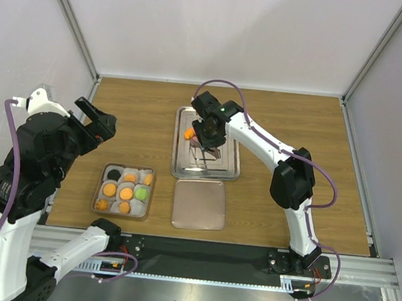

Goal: Pack the cookies

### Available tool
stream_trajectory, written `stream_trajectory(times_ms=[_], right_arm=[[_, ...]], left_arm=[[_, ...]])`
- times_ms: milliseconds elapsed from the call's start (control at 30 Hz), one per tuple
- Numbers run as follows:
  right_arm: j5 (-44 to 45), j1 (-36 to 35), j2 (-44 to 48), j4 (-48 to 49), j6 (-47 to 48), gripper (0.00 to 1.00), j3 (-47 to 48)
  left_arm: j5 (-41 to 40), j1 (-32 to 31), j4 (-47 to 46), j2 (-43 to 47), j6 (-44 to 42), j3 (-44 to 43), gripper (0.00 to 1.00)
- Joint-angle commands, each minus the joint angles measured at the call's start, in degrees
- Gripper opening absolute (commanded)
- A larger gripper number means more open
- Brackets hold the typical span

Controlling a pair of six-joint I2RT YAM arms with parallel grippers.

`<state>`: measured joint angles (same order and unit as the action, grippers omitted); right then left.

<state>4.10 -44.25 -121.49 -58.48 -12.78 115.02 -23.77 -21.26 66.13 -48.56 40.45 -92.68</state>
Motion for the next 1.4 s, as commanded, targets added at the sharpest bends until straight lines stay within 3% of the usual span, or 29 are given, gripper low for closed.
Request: stream_trajectory(times_ms=[0,633,933,1367], right_arm=[[0.6,0.2,1.9,-1.0,0.8,0.40,3.8],[-5.4,0.1,9.5,-4.0,0.8,0.38,4.0],[-8.7,-12.8,8.6,-8.4,3.0,0.39,11.8],[-10.7,-27.0,4.9,-10.8,4.4,0.39,12.5]], left_arm=[[0.2,-0.2,-0.7,0.3,-0.5,-0.5,1.00],[0.9,-0.2,-1.7,0.4,-0.5,0.0,1.00],[1.0,-0.2,-2.0,-0.8,-0.9,-1.6,1.00],[1.0,-0.2,-0.2,-2.2,-1.8,-3.7,1.00]])
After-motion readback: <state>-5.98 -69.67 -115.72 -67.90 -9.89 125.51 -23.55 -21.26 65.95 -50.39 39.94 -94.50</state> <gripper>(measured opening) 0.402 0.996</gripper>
